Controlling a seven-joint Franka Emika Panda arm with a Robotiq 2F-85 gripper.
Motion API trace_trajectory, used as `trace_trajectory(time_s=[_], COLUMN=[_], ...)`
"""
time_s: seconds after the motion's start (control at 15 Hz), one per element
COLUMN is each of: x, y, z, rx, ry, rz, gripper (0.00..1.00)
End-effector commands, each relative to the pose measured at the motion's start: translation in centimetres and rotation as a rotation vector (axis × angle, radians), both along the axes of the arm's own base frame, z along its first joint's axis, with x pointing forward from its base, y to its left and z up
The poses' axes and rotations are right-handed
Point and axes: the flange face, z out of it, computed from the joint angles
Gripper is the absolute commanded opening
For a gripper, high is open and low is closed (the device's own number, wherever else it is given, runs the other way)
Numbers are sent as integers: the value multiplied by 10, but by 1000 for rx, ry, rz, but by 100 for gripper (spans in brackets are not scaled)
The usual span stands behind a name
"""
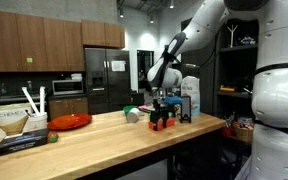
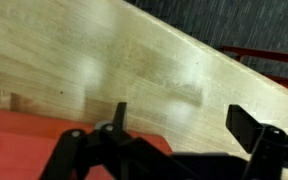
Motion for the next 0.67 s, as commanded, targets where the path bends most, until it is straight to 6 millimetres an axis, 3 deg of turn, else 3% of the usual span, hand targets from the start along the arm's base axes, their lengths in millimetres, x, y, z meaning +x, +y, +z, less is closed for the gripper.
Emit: trace_trajectory(time_s=[0.0,0.6], x=[3,15], y=[1,3], z=[16,4], rx=[51,106], ry=[-49,-123], rz=[5,-39], gripper=[100,100])
